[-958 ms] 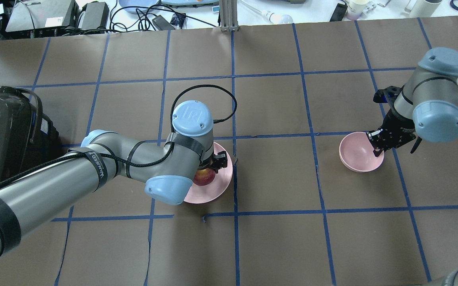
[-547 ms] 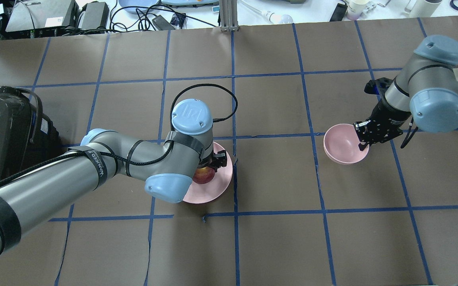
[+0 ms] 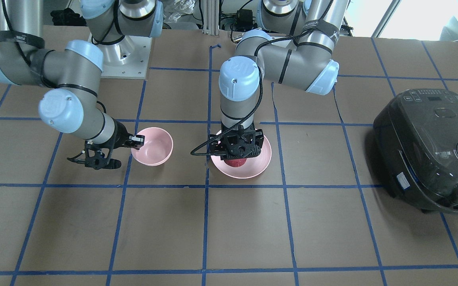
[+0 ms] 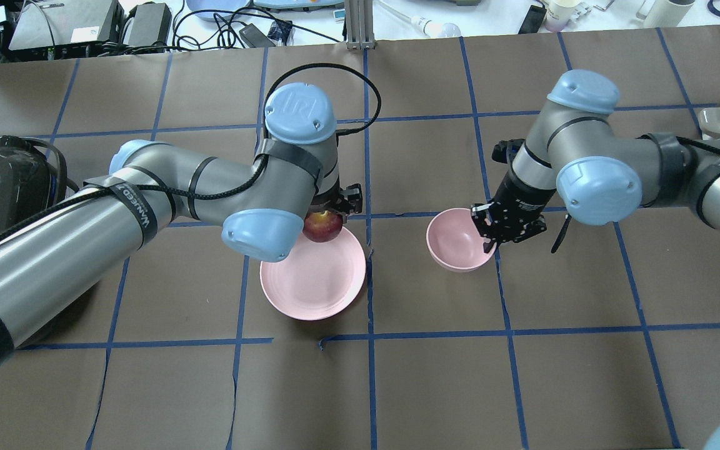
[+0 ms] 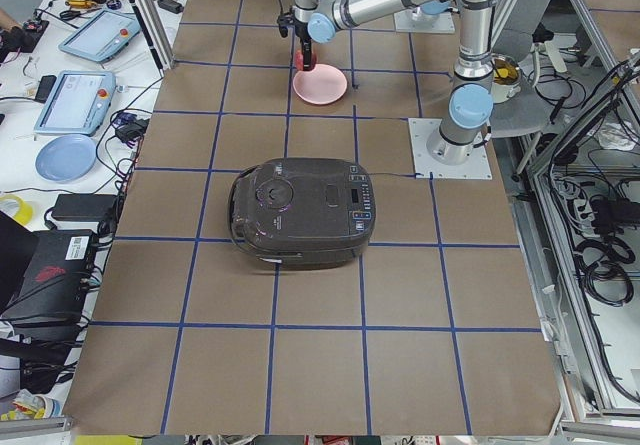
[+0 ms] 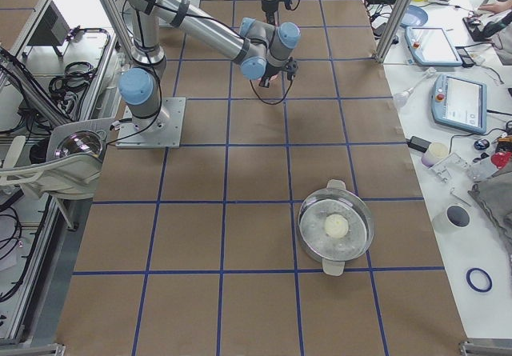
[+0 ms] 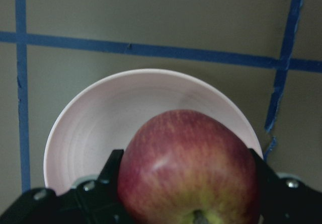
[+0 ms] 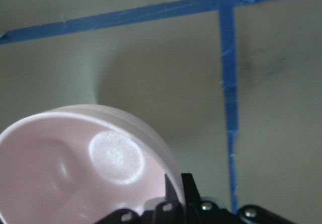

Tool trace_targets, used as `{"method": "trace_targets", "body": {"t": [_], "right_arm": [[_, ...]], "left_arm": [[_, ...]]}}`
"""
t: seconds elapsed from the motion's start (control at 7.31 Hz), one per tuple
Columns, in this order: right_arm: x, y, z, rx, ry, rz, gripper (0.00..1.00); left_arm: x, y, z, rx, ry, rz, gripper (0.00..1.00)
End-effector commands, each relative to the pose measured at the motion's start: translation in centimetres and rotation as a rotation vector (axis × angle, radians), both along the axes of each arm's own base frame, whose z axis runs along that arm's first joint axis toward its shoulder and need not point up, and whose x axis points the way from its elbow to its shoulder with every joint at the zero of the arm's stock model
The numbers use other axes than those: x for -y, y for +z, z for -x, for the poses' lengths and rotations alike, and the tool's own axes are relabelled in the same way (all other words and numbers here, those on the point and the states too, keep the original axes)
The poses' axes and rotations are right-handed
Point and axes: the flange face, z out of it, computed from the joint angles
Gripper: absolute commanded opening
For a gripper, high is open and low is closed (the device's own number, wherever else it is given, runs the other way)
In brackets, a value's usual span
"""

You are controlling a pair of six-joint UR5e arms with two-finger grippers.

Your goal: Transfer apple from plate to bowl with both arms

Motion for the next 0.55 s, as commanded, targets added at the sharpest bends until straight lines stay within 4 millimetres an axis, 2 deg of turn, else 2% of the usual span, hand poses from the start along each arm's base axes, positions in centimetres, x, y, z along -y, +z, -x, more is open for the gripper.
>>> {"method": "trace_targets", "body": {"t": [0.0,0.14,0.41], "right_arm": [[-1.54,-0.89,-2.99,0.028,-0.003,-0.030,0.00],[-1.98,-1.42,-2.97,0.026,-0.003,-0.044,0.00],[-1.34,-1.53,-2.36,-0.025,0.017,0.006,0.00]], "left_arm": [[1.79,2.96,1.54,-0.094,0.088,-0.015,0.03],[1.92,3.24,1.62,-0.100,0.091,-0.012,0.00],[1.91,3.24,1.64,-0.101,0.093,-0.013,0.00]]}}
